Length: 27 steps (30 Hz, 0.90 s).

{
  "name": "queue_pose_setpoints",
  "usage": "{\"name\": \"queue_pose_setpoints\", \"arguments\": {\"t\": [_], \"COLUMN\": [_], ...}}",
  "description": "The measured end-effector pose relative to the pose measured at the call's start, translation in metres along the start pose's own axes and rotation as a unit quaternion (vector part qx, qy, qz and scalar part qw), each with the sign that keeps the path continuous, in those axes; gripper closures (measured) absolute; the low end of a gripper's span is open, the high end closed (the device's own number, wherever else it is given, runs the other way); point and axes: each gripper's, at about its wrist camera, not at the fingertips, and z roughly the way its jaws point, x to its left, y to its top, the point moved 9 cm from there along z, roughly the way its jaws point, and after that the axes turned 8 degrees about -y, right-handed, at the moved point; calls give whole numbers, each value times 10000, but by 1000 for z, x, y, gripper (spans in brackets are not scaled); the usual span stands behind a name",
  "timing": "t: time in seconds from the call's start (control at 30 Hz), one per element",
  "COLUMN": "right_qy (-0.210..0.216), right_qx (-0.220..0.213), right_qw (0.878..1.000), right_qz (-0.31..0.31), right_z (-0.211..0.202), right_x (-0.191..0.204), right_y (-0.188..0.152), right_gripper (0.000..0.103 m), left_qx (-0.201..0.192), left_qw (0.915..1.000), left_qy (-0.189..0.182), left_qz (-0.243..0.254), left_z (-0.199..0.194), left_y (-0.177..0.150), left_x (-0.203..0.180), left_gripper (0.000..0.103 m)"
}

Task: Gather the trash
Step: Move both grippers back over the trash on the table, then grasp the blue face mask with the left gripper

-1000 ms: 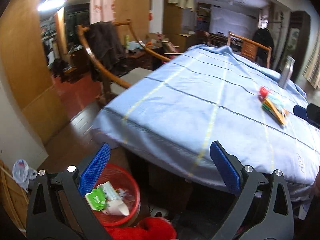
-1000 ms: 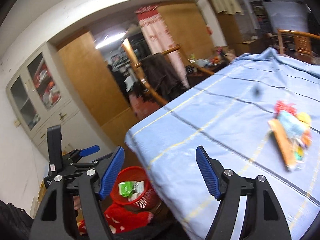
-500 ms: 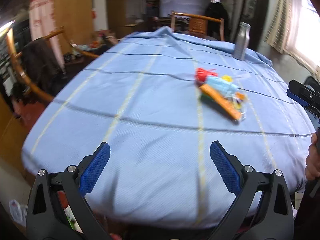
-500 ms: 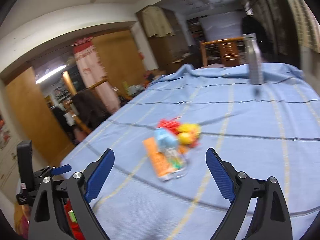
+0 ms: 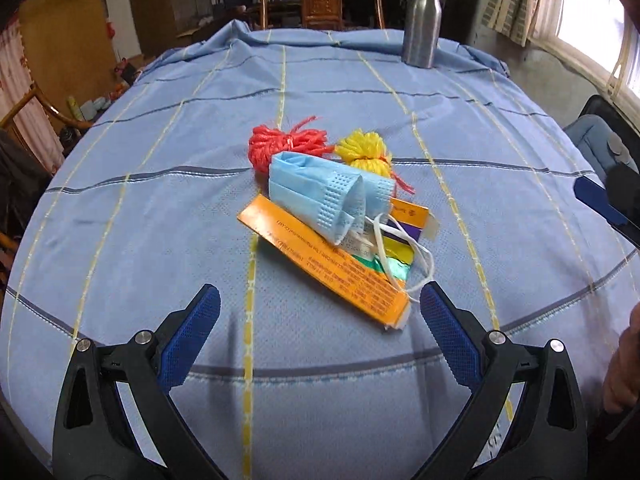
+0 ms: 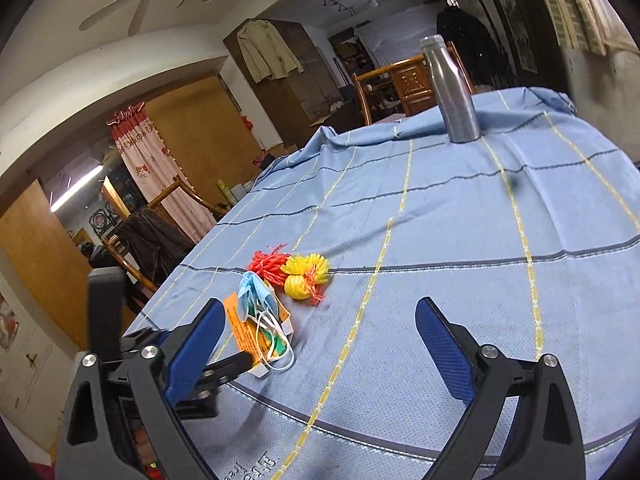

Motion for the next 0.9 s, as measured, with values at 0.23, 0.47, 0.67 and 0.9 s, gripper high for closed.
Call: {"name": "queue_pose_setpoints", "arguments": {"t": [0.23, 0.47, 0.67, 0.9], "right_qy": [124, 129, 21, 25], "right_qx": [103, 152, 141, 95], "right_qw": [9998, 9996, 9999, 9999], "right_qz": [128, -178, -67, -22], "right_z": [-2, 0, 0, 0], "right_x": [2, 13, 6, 3], "right_y": [-6, -11, -10, -7], "right_gripper": [8, 8, 8, 8], "left_qx": [-1, -334, -180, -139], "left_qw": [9928, 9942, 9994, 9990], "left_qy": [1038, 551, -108, -280], "left_qz": [-592, -864, -287, -332], "left_z": [-16, -48, -7, 21], "left_y": [-8, 7, 40, 50], "left_x": [91, 97, 20, 16], "left_gripper": [7, 7, 7, 42]}}
